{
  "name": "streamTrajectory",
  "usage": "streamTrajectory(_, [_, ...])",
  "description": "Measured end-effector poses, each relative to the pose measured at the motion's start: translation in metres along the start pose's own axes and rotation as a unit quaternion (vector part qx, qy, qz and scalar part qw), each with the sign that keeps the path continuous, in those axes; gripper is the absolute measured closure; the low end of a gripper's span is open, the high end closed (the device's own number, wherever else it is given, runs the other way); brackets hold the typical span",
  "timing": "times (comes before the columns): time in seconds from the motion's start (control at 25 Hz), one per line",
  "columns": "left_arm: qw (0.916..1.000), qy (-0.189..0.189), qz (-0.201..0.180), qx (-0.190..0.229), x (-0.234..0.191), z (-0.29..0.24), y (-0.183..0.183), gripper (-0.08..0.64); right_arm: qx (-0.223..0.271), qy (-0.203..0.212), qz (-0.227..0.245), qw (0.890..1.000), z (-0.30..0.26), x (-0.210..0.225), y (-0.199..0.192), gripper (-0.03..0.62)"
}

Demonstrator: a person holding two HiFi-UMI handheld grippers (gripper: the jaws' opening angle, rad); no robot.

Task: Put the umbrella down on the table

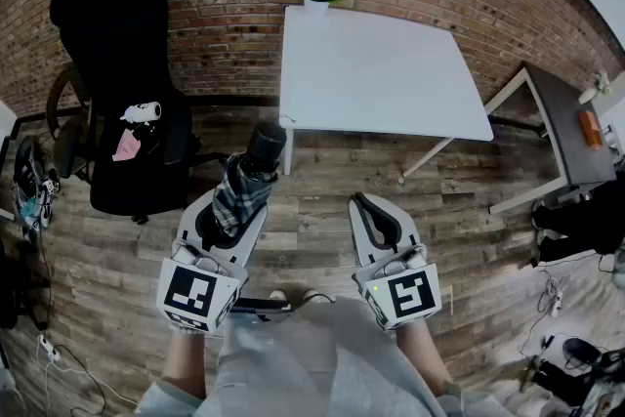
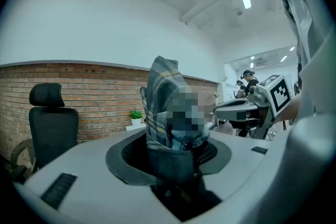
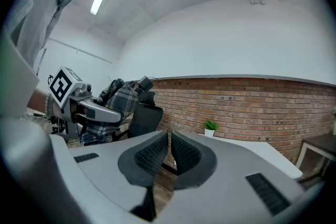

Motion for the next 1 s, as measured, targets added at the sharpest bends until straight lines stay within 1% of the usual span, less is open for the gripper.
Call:
streamTrajectory(0.4, [1.0000,0.000,-0.001,0.001,-0.003,0.002,0.003,0.347,0.002,0.006,0.006,1.000,-0.005,-0.006,0.004,0.543])
streamTrajectory(0.56, [1.0000,0.001,-0.002,0.002,-0.006,0.004,0.003,0.347,-0.001,0.000,0.004,1.000,-0.007,-0.008,0.004,0.543])
streamTrajectory(0.72, [1.0000,-0.002,-0.007,0.004,-0.011,0.007,0.003,0.348,0.007,-0.004,-0.008,1.000,-0.008,-0.010,0.005,0.543])
streamTrajectory(1.0, [0.9999,-0.007,-0.012,0.009,-0.022,0.018,0.002,0.347,0.003,-0.018,-0.001,1.000,-0.008,-0.025,0.008,0.543])
Point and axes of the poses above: the fingertips, and each gripper's own axes: z backward along the fingers, x to its right, y out of its top, the point moved 5 cm from there along z, backward along the fingers, and after that the axes turned 4 degrees about -x, right-handed, at the moved point
